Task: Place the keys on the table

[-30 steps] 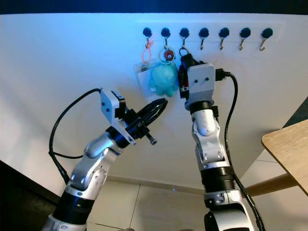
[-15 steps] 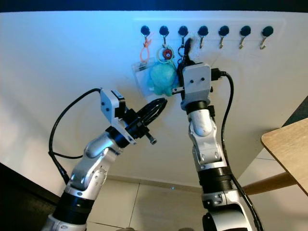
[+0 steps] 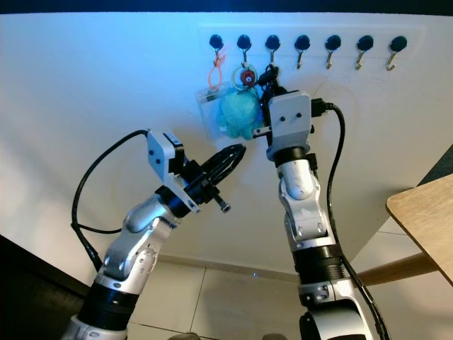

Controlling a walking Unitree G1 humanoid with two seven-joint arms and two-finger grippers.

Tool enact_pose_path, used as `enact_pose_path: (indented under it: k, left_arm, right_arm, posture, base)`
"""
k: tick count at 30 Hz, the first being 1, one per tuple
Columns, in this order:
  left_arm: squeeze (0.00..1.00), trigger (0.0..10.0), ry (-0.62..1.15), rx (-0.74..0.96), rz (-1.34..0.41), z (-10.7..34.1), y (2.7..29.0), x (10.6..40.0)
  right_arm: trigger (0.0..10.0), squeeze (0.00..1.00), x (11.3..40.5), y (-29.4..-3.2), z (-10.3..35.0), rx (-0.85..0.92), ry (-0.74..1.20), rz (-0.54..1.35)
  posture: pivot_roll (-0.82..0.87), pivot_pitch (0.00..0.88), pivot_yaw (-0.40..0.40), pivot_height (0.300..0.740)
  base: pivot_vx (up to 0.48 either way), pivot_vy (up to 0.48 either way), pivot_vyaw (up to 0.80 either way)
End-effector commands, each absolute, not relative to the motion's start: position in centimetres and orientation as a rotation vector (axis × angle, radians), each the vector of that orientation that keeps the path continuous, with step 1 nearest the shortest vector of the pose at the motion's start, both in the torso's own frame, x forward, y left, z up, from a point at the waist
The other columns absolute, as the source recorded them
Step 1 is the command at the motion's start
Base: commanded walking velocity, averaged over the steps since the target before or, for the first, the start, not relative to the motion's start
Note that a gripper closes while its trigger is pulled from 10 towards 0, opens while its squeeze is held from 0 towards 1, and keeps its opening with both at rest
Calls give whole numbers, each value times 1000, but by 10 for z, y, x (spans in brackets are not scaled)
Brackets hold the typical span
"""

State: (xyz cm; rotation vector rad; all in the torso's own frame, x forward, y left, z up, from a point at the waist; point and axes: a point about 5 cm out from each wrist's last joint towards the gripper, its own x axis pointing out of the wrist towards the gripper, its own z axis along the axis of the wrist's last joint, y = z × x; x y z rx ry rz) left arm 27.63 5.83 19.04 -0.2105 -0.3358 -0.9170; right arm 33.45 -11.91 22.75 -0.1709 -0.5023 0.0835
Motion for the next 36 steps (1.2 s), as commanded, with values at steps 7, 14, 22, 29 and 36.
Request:
enact_pose_path:
  k: [7, 14, 22, 29, 36]
  left_arm:
    - [0, 10000, -334, -195, -920, 191, 60, 274]
    - [0, 10000, -337, -191, -930, 192, 59, 274]
    - [0, 10000, -336, -175, -946, 192, 58, 273]
    - [0, 10000, -335, -175, -950, 192, 57, 272]
    - [0, 10000, -341, -169, -958, 193, 55, 272]
  right_arm:
    - [0, 0, 328, -121, 243, -152, -602, 44]
    - [0, 0, 325, -121, 262, -133, -685, 18]
    - [0, 0, 332, -120, 278, -105, -696, 35]
    - [0, 0, 335, -114, 282, -90, -673, 98]
    - [0, 0, 338, -98, 275, -110, -589, 227]
  posture:
    - [-6, 53, 69, 740]
    - [-5, 52, 74, 740]
    - [-3, 60, 77, 740]
    - [-1, 63, 79, 740]
    - [-1, 65, 78, 740]
  base:
    - [0, 0, 0]
    - [0, 0, 0]
    - [0, 0, 0]
    - [0, 0, 0]
    - [0, 0, 0]
